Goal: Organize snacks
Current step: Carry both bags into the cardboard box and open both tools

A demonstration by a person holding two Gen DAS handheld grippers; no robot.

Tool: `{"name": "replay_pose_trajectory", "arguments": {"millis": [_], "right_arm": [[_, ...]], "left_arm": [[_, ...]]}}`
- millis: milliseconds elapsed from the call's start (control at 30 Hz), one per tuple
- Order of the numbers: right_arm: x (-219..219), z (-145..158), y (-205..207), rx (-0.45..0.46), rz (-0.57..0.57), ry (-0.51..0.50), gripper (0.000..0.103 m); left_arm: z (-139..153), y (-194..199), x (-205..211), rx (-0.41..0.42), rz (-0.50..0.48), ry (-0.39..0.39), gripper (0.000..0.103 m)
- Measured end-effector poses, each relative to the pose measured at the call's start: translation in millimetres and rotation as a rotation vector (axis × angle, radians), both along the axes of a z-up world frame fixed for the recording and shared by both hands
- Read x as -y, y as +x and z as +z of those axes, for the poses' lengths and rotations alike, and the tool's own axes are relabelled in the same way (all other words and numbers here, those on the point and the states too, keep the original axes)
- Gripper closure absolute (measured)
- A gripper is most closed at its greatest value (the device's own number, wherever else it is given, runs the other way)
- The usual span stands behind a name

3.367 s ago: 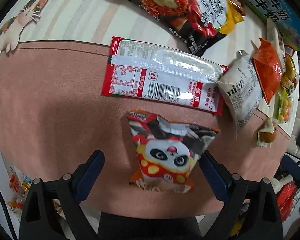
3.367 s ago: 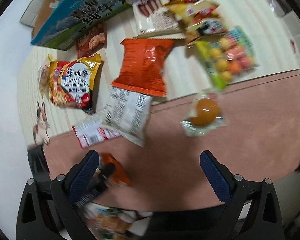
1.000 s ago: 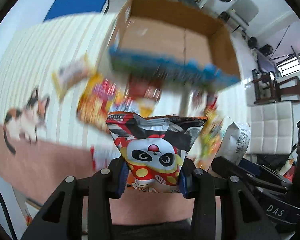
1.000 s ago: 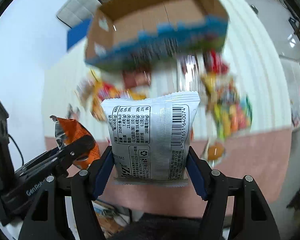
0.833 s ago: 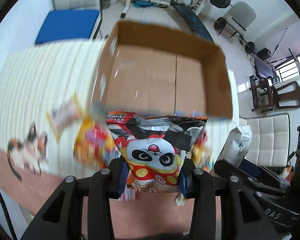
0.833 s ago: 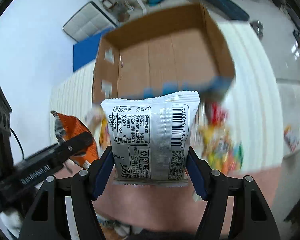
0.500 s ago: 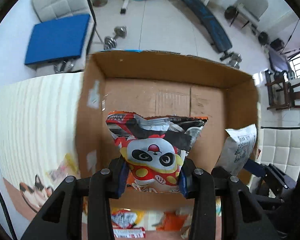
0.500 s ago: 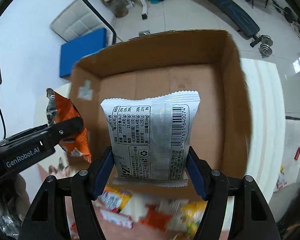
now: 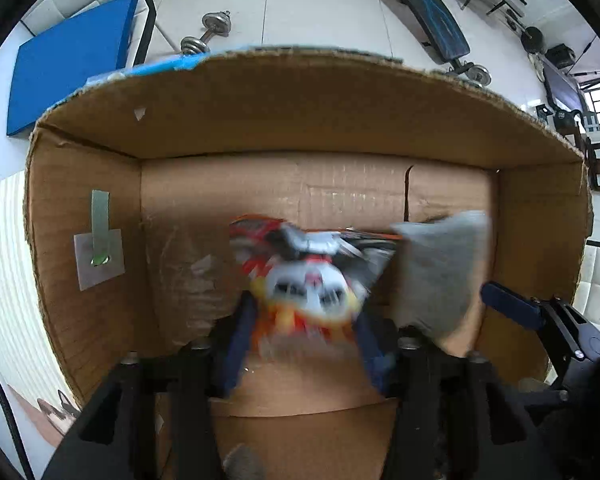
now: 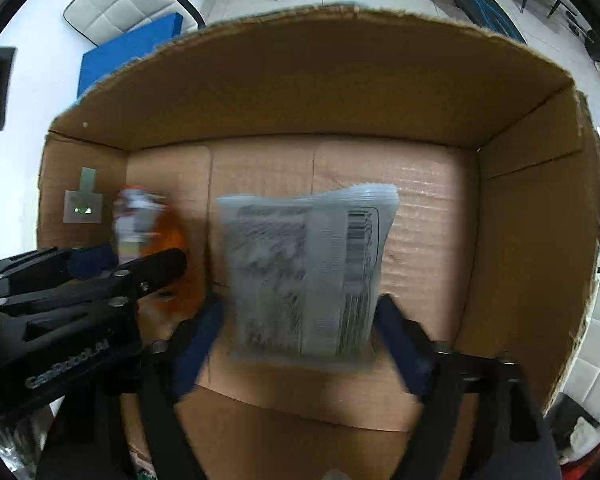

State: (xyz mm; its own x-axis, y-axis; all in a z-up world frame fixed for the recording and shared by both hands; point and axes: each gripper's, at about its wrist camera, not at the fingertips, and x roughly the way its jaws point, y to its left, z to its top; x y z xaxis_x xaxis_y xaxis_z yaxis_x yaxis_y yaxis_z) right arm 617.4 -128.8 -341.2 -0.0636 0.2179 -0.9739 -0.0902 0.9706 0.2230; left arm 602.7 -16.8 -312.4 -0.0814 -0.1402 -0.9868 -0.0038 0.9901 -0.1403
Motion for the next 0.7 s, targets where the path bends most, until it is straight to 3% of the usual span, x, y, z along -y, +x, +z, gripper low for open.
{"name": "replay_pose_trajectory", "arguments": {"millis": [67, 100, 333, 567, 700], "right_arm": [[2.1, 2.2, -1.9, 0.001, -0.003, -0.012, 0.007], [3.1, 3.9, -2.4, 0.004, -0.002, -0.016, 0.007], [6.5, 52.4, -21.8, 0.108, 0.001, -0.022, 0.006], [9.2, 107.5, -66.9, 0.228, -0.037, 0.019, 0.006], [3.8, 122.4, -112.9, 0.236, -0.079, 0.051, 0.006]], "left_arm": [[6.4, -2.4, 0.0, 0.010, -0.007, 0.001, 0.020], [10.7, -3.9, 0.2, 0.022, -0.007, 0.006, 0.018], [51.8, -29.4, -8.6, 0.135, 0.006, -0.004, 0.018], [117.4, -83.5, -28.3, 0.374, 0.047, 0.054, 0.018], [130.4, -121.0, -42.6, 0.395, 0.105, 0.045, 0.018]]}}
